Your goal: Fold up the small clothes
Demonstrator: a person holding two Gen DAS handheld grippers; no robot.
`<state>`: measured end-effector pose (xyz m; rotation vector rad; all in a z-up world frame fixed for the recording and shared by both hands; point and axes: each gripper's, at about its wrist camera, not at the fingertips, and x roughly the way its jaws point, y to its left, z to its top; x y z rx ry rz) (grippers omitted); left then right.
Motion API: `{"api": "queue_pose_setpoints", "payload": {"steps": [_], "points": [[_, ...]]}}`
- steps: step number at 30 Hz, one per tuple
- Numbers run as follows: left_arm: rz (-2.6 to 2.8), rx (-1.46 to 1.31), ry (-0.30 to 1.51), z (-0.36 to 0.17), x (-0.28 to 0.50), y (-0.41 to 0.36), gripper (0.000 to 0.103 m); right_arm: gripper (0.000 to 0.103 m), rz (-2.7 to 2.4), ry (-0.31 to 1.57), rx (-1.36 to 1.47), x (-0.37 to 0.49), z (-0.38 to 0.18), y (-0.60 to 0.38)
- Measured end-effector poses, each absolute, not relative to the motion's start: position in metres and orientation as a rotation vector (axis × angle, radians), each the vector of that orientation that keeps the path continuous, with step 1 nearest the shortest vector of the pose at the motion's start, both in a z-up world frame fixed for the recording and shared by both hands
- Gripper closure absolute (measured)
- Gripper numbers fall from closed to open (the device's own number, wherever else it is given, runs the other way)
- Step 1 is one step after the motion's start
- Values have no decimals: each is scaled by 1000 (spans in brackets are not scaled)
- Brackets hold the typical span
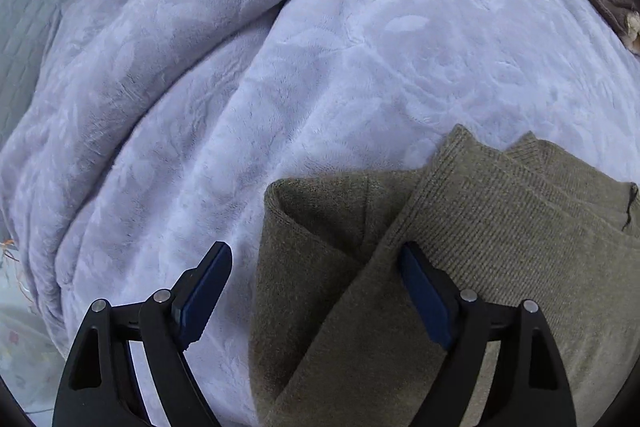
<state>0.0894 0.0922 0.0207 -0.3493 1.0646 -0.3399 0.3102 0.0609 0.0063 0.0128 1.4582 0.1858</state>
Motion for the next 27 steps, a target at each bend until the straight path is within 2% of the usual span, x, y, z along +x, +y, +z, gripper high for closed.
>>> {"api": "queue_pose_setpoints", "payload": {"steps": [3, 5, 6, 7, 8, 11, 18, 27], "points": [[-334, -338, 1066, 22, 93, 84, 72, 20, 168, 1435, -199, 303, 2, 84], [-326, -329, 1066, 24, 95, 77, 72, 50, 163, 1406, -220, 299, 8, 83], [-322, -322, 1065, 26, 95, 74, 72, 59, 160, 1400, -206, 298, 12, 79], [-314, -310, 1063, 29, 95, 70, 73, 73, 164, 1397, -179, 297, 16, 71], [-306, -300, 1059, 32, 95, 66, 77, 78, 179, 1392, -137, 296, 21, 63], [-242, -198, 1020, 51, 85, 47, 79, 83, 210, 1350, -66, 291, 41, 45], [-202, -32, 963, 94, 64, -19, 80, 83, 351, 1237, 21, 270, 90, -4], [-148, 198, 977, 103, 56, -108, 80, 83, 448, 1182, 112, 259, 117, -64]]}}
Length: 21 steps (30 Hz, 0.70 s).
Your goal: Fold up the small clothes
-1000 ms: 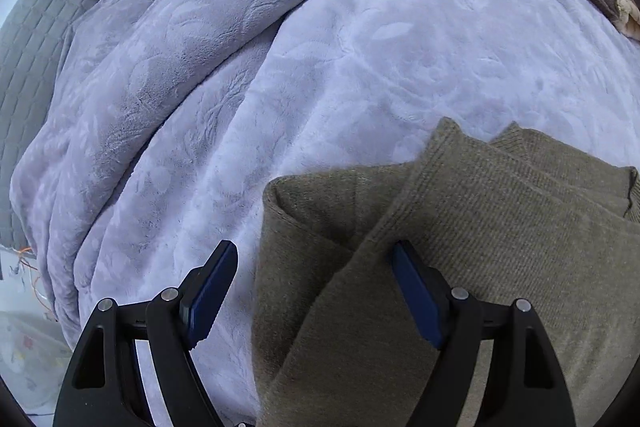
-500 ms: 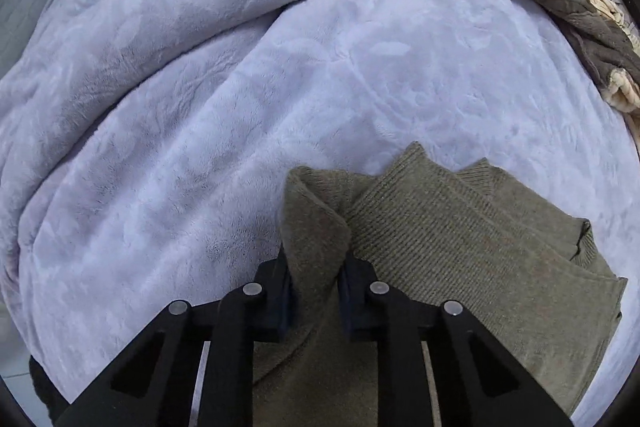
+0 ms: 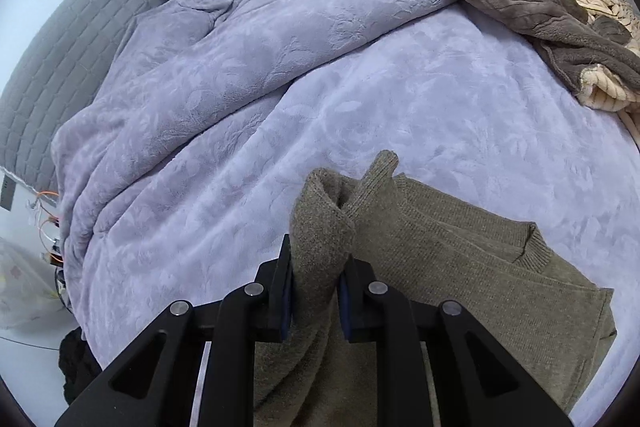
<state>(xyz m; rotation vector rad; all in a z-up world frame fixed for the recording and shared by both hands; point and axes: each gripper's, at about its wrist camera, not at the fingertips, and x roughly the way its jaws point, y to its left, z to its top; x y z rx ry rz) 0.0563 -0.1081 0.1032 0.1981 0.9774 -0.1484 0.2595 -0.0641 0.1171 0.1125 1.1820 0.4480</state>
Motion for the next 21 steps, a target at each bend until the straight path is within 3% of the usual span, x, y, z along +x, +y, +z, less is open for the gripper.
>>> {"api": "queue_pose_setpoints", "payload": {"steps": [9, 21], "points": [[-200, 317, 974, 105, 29, -176, 80, 84, 493, 1131, 198, 238, 133, -123], [-285, 425, 967, 101, 3, -212, 80, 84, 490, 1067, 280, 209, 138, -220]]}}
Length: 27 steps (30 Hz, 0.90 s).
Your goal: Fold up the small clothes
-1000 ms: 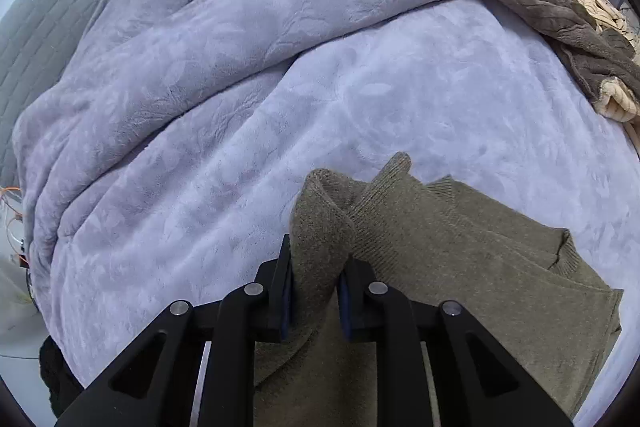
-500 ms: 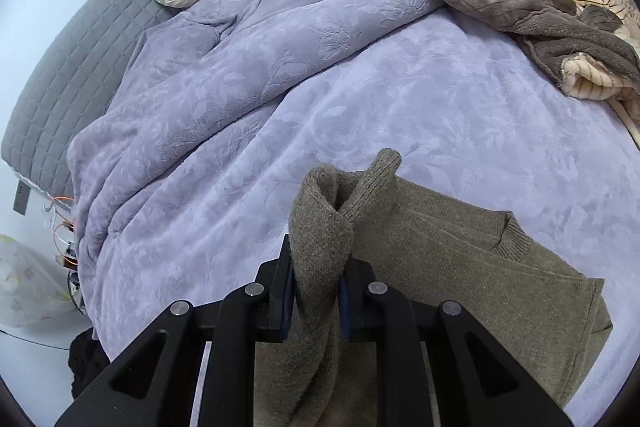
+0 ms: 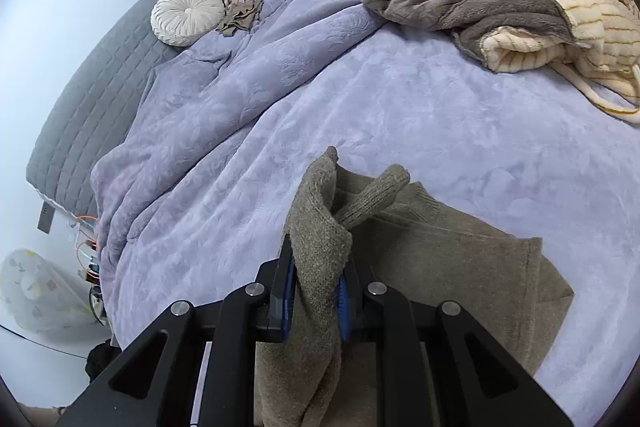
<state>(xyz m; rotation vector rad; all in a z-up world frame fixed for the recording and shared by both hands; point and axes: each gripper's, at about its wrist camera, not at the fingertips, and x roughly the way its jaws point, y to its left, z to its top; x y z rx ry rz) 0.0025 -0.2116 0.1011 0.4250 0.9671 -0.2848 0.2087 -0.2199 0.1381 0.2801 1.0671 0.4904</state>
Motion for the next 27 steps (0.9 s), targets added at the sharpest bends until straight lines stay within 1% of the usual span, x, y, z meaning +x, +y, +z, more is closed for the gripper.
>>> {"api": "queue_pose_setpoints", "payload": {"steps": [16, 23, 27], "points": [[-342, 606, 956, 86, -14, -270, 80, 84, 509, 1014, 447, 182, 105, -321], [-372, 674, 960, 72, -21, -295, 80, 84, 511, 1017, 532, 182, 73, -350], [-371, 668, 986, 67, -21, -297, 80, 84, 530, 985, 566, 176, 71, -358]]}}
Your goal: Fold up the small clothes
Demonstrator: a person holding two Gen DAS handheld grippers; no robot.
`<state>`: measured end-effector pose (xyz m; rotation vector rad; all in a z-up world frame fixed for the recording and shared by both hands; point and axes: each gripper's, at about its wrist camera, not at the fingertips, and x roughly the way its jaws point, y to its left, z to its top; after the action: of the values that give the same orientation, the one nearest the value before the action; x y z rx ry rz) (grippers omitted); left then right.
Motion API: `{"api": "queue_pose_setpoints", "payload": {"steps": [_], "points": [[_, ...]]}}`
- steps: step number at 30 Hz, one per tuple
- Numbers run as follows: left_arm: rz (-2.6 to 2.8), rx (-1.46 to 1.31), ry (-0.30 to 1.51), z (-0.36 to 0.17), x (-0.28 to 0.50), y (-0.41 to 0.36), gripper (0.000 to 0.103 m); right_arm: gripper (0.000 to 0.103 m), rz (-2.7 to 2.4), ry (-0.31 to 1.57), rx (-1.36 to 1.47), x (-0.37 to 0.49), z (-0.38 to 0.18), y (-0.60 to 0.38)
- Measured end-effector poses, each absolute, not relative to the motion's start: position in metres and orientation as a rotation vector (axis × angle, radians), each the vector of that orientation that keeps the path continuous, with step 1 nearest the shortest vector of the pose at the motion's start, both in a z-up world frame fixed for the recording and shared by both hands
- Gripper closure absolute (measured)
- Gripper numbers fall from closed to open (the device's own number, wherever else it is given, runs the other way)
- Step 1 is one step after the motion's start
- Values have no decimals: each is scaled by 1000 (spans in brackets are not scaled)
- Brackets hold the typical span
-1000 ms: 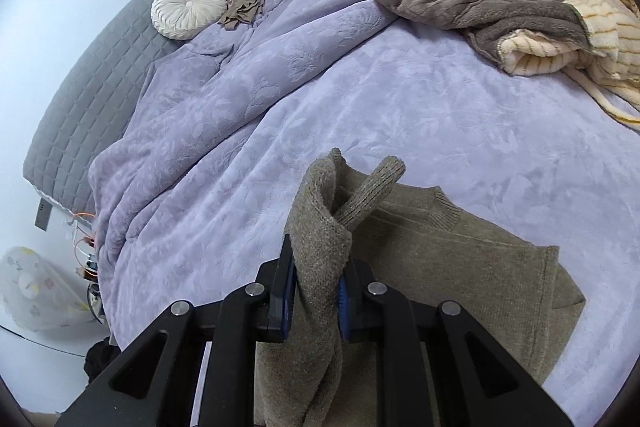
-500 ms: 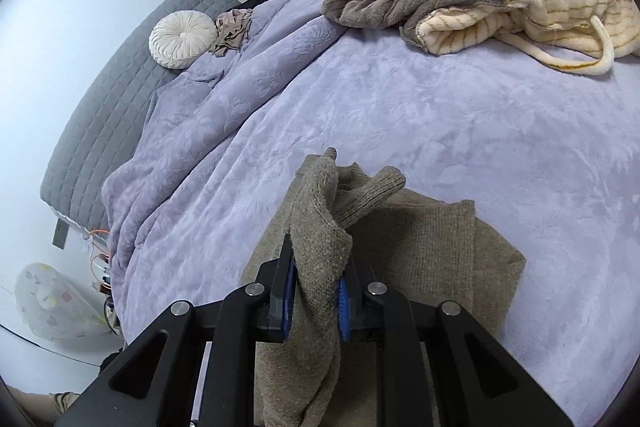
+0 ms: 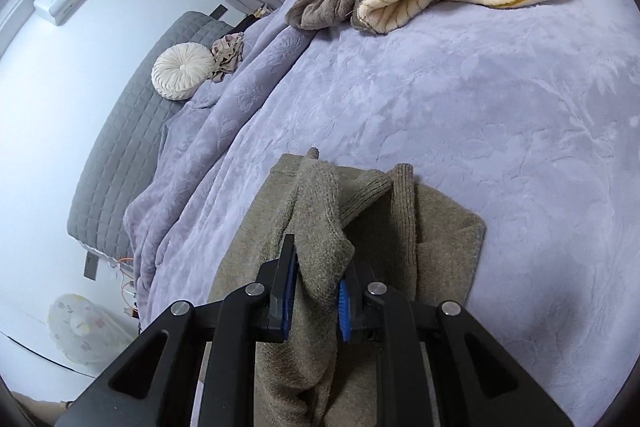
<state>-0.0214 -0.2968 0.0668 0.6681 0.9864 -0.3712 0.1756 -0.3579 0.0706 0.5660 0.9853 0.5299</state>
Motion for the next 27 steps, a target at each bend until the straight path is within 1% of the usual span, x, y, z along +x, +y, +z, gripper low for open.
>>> {"api": "queue_pose_setpoints", "payload": {"steps": [5, 6, 7, 11, 12, 13, 14, 15, 16, 17, 18, 19, 24, 27], "points": [[-371, 631, 989, 69, -14, -283, 80, 85, 537, 967, 565, 174, 76, -360], [-383, 616, 997, 67, -12, -282, 96, 87, 535, 957, 571, 173, 78, -363], [-395, 600, 1003, 66, -10, -280, 97, 95, 538, 943, 583, 171, 82, -365], [-525, 423, 1016, 88, -2, -249, 96, 95, 562, 942, 517, 164, 92, -358], [-549, 403, 1009, 92, -3, -240, 94, 93, 569, 955, 515, 164, 91, -356], [-562, 386, 1005, 95, -3, -230, 85, 90, 554, 972, 509, 164, 88, -355], [-568, 379, 1001, 96, -4, -221, 35, 87, 545, 986, 505, 165, 85, -355], [-552, 383, 983, 98, -5, -213, 4, 84, 538, 1003, 503, 166, 79, -354], [-530, 375, 929, 100, -9, -205, 1, 63, 527, 1012, 508, 166, 75, -355], [-537, 368, 903, 101, -11, -199, 1, 28, 508, 1016, 514, 165, 71, -356], [-566, 366, 913, 100, -11, -197, 1, 15, 490, 1003, 526, 161, 68, -358], [-585, 373, 923, 97, -12, -197, 1, 11, 495, 985, 541, 159, 66, -359], [-596, 447, 923, 75, -19, -199, 1, 11, 547, 991, 604, 151, 58, -357], [-586, 534, 889, 62, -28, -209, 1, 11, 578, 1002, 643, 150, 51, -356]]}}
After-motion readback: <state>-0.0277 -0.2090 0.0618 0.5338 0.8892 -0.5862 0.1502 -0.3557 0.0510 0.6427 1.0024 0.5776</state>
